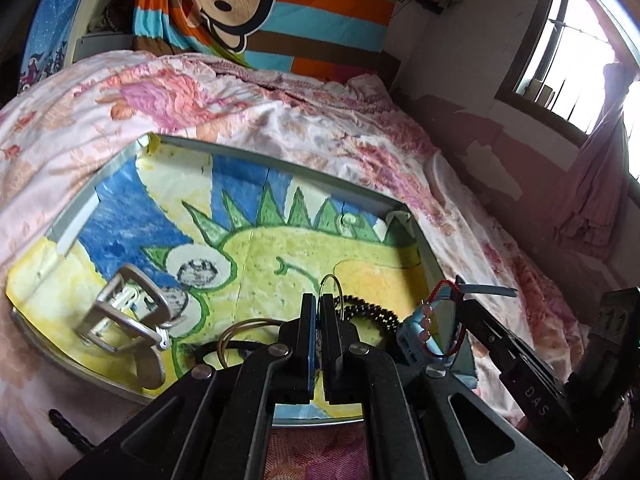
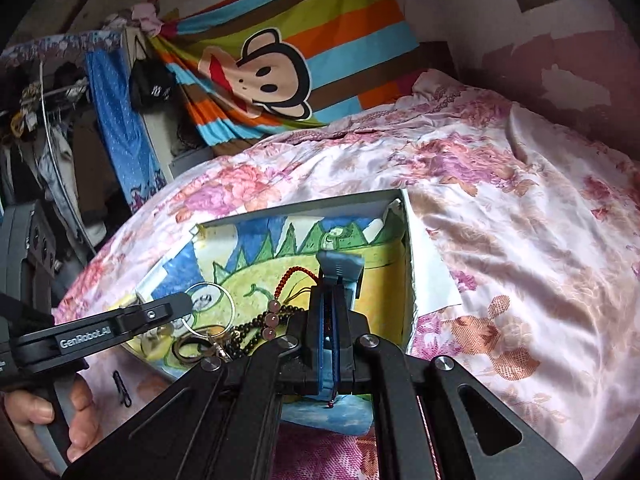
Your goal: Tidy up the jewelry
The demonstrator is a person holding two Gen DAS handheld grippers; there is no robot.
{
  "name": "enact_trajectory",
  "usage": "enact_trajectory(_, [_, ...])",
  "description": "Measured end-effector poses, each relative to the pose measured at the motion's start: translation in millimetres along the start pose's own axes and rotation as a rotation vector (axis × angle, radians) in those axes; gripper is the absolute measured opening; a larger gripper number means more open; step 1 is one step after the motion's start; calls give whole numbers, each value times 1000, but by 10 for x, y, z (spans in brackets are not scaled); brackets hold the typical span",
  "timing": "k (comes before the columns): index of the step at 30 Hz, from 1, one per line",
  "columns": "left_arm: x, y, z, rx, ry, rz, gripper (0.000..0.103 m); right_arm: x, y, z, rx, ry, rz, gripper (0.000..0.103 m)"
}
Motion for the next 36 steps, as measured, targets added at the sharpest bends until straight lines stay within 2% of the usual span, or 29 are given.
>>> enact_trajectory(9, [34, 58, 134, -62, -34, 48, 4, -48, 8, -9, -6, 12, 2, 5])
enact_trajectory(11, [-15, 48, 125, -63, -34, 51, 18, -55, 1, 4, -9, 12, 0, 8])
enact_trajectory(13, [-102, 18, 121, -69, -31, 33, 29, -81, -12, 16, -9, 10, -8, 13])
enact_trajectory(15, [-208, -26, 110, -70, -30, 4, 36, -117, -25, 28, -9, 9, -17, 20])
enact_trajectory(17, [-328, -61, 105, -77, -31, -24, 51, -171, -39, 38, -9, 9, -29, 26])
enact_trajectory(21, [-592, -141, 74, -101, -19, -80, 68, -358, -95, 85, -16, 13, -61, 40])
enact_trajectory(22, [-679, -155, 61, -98, -25, -94, 75, -425, -108, 108, -20, 17, -72, 43])
enact_trajectory(23, [-752, -168, 51, -94, -36, -107, 83, -500, -119, 133, -23, 20, -83, 50])
enact_trajectory(24, [-839, -177, 41, -88, -47, -123, 86, -561, -131, 147, -25, 20, -91, 58])
enact_trajectory(26, [-1045, -207, 8, -69, -64, -163, 97, -707, -159, 199, -28, 14, -111, 67])
enact_trajectory(27, [-1143, -216, -8, -60, -70, -180, 100, -787, -173, 234, -32, 9, -118, 74])
enact_trajectory(32, [-1678, -213, -54, -2, -140, -261, 103, -1248, -213, 501, -103, -14, -162, 92])
enact_trajectory(36, [-2037, -103, -62, 53, -182, -291, 103, -1614, -201, 709, -179, -9, -191, 99])
Point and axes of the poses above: each gripper's, at about its wrist camera, not at the fingertips, and x roughly the way its jaws point, z to its left, y to its underside, the point moved 8 cm from there along x, roughly the way its jaws point, and after that the axes turned 7 degrees about y, right-handed, at the moved point
